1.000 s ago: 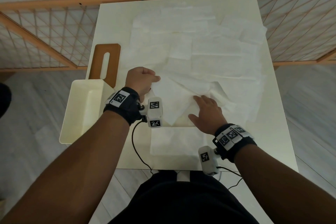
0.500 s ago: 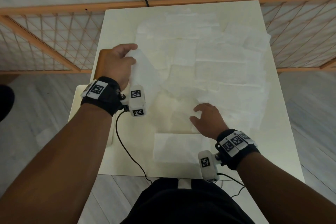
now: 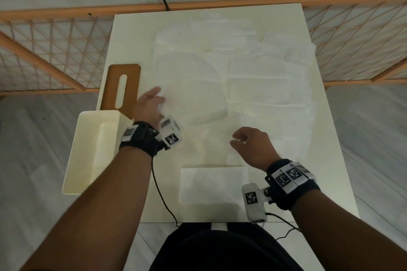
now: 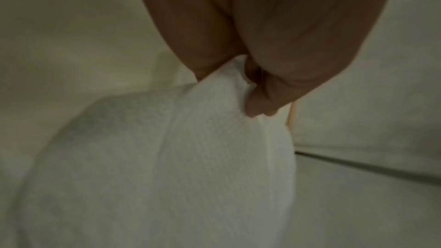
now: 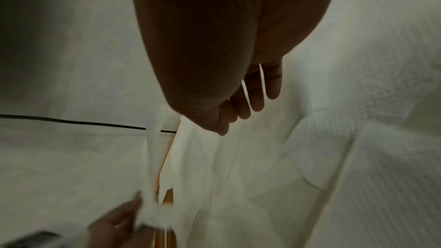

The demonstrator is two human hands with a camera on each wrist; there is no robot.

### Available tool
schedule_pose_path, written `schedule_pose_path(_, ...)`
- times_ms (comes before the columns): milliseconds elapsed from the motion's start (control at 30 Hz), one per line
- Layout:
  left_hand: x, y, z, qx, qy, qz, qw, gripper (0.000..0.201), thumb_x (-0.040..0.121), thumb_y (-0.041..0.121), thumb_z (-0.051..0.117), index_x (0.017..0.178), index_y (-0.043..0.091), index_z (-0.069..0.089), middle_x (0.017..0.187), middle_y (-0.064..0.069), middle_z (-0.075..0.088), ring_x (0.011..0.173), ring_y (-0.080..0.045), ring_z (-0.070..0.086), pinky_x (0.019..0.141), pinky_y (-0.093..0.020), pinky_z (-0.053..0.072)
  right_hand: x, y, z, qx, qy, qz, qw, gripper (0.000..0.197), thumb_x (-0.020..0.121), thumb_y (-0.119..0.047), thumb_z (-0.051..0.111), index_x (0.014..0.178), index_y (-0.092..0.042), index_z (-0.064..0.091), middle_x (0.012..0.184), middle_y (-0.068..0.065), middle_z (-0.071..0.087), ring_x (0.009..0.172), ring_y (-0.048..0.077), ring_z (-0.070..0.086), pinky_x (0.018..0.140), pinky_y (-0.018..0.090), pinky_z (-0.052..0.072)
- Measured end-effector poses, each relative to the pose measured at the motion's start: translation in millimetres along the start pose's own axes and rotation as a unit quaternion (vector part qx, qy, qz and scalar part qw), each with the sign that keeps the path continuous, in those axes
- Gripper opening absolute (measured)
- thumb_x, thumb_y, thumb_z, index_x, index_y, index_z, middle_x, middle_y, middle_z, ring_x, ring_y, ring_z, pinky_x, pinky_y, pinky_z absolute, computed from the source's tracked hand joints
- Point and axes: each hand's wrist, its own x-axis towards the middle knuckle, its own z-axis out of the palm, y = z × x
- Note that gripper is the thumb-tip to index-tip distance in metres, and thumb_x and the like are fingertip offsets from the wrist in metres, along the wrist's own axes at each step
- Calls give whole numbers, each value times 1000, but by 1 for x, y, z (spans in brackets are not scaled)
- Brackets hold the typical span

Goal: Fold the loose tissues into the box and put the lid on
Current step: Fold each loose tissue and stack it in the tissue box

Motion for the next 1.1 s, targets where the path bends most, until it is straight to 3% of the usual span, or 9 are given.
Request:
schedule_pose_path(67, 2, -27, 7, 61, 10, -22, 998, 28, 88, 7, 66, 114, 17, 72, 114, -3, 69, 86, -15, 64, 60, -23, 53, 1, 5, -4, -8, 0, 14, 1000, 17, 91, -25, 67, 105, -17, 70, 97, -9, 64, 93, 8, 58, 81, 17, 40)
schedule_pose_path(133, 7, -46, 12, 191, -25, -17, 981, 27, 92, 16, 64, 118, 14, 72, 122, -5, 68, 106, -24, 65, 86, -34, 56, 1, 9, -6, -15, -4, 26, 1000, 17, 90, -26, 66, 104, -18, 70, 97, -9, 65, 93, 9, 59, 82, 19, 41)
schedule_pose_path(200, 9, -53, 14, 318, -41, 11, 947, 29, 97, 19, 57, 123, 13, 70, 132, -6, 64, 124, -29, 57, 106, -31, 44, 1, 11, -8, -17, -4, 28, 999, 12, 89, -26, 66, 98, -19, 70, 92, -12, 65, 91, 9, 61, 80, 19, 42)
schedule_pose_path(300, 11, -46, 11, 385, 9, 73, 920, 29, 98, 13, 54, 122, 11, 71, 132, -7, 65, 123, -27, 58, 104, -26, 40, -1, 7, -9, 5, 6, 16, 1000, 9, 86, -24, 67, 81, -17, 69, 77, -11, 67, 78, 10, 62, 66, 18, 44)
schedule_pose_path(433, 16, -37, 4, 360, 39, 106, 926, 22, 87, 14, 70, 109, 15, 73, 109, -3, 70, 103, -23, 66, 90, -32, 53, -1, -4, -7, 43, 22, 2, 999, 14, 85, -24, 69, 74, -15, 67, 69, -5, 65, 65, 7, 57, 56, 13, 41)
schedule_pose_path(567, 19, -30, -1, 364, 44, 124, 922, 10, 85, 19, 75, 95, 18, 72, 96, 0, 72, 89, -20, 68, 82, -35, 57, 3, -12, -5, 50, 11, -3, 999, 13, 85, -23, 68, 75, -15, 68, 69, -5, 65, 65, 8, 57, 59, 17, 43)
schedule_pose_path(700, 17, -23, -2, 332, 47, 96, 937, 38, 85, 12, 74, 119, 19, 57, 84, 5, 65, 73, -7, 60, 67, -22, 48, 3, -12, -4, 47, 4, 4, 999, 11, 86, -22, 68, 77, -16, 69, 72, -6, 68, 72, 10, 60, 63, 21, 44)
schedule_pose_path(867, 15, -21, -4, 347, 52, 92, 932, 43, 88, 9, 70, 126, 17, 54, 95, -3, 70, 87, -18, 65, 72, -27, 49, 2, -8, -1, 44, -2, 19, 999, 11, 86, -23, 69, 77, -16, 69, 74, -6, 68, 73, 9, 61, 63, 20, 43)
schedule_pose_path(1100, 13, -7, -2, 416, 37, 177, 891, 18, 94, 8, 56, 105, 13, 69, 106, -4, 73, 94, -19, 67, 80, -28, 54, 4, -11, -5, 65, 2, 35, 997, 11, 85, -23, 68, 77, -16, 69, 75, -3, 69, 71, 11, 61, 60, 22, 43)
